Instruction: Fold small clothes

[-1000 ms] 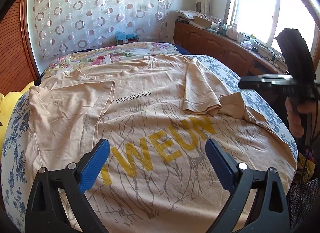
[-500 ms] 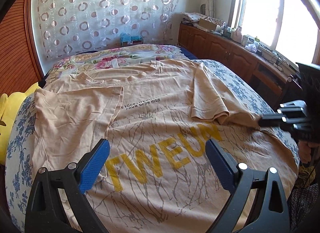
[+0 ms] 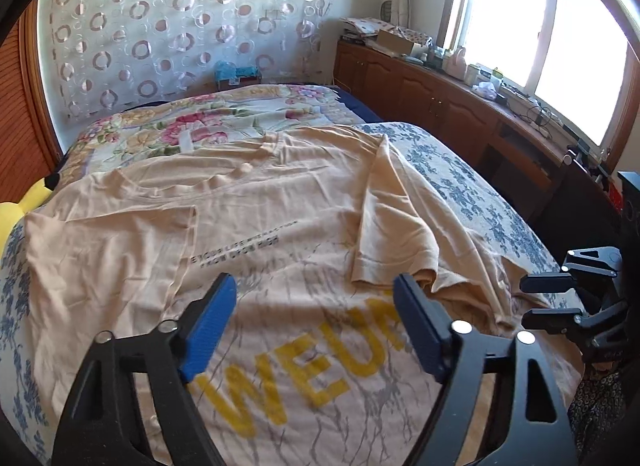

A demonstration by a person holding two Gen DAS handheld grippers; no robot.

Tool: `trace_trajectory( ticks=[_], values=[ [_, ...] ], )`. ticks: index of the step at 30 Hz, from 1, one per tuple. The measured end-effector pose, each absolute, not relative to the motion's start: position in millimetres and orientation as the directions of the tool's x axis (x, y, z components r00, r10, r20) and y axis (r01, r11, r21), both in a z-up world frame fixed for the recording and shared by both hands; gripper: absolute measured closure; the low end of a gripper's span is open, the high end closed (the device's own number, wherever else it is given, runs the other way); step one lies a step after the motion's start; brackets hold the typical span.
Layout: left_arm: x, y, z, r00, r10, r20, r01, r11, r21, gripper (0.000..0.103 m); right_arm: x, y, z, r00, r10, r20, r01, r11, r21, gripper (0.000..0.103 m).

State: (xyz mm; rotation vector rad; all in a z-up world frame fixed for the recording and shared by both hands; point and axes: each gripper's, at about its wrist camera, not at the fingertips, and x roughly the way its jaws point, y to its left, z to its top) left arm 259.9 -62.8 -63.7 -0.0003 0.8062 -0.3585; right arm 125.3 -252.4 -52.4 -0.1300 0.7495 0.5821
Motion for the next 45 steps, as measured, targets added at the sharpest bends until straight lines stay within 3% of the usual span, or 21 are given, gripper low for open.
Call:
trace_trajectory(
  ticks=[4, 10, 18, 21, 25, 26, 34, 45],
  values=[
    [274, -77, -69, 0.598, -0.346, -0.723, 0.33, 0.928, -0.172, 0.041, 118, -260, -46, 0.662, 0.4, -0.633, -0.464, 0.883, 0.073, 0.057],
    [287, -104, -81, 0.54, -0.363, -0.759, 0.379, 0.91, -0.166, 0.062, 136, -264, -61, 0.683, 0.259, -0.683, -0.322, 0.946, 0.037, 0.057],
    [287, -126, -88, 0.518, -0.305, -0.799, 0.42, 0.905, -0.073, 0.063, 141, -252, -71, 0.671, 0.215, -0.71, -0.301, 0.954, 0.005, 0.057],
    [285, -125, -88, 0.534, -0.299, -0.79, 0.41, 0.91, -0.067, 0.069, 142, -254, -71, 0.67, 0.226, -0.707, -0.301, 0.953, 0.02, 0.055],
    [283, -120, -87, 0.528, -0.322, -0.786, 0.415, 0.905, -0.092, 0.094, 143, -253, -72, 0.674, 0.218, -0.706, -0.301, 0.954, 0.007, 0.055],
    [284, -119, -86, 0.528, -0.323, -0.785, 0.419, 0.904, -0.09, 0.097, 145, -255, -74, 0.673, 0.219, -0.706, -0.301, 0.954, 0.008, 0.055],
    [275, -80, -62, 0.607, -0.318, -0.728, 0.353, 0.929, -0.111, 0.099, 145, -257, -74, 0.673, 0.225, -0.704, -0.304, 0.953, 0.014, 0.055],
    [275, -52, -65, 0.578, -0.299, -0.759, 0.327, 0.937, -0.12, 0.098, 145, -258, -74, 0.673, 0.225, -0.704, -0.305, 0.952, 0.013, 0.054]
  ],
)
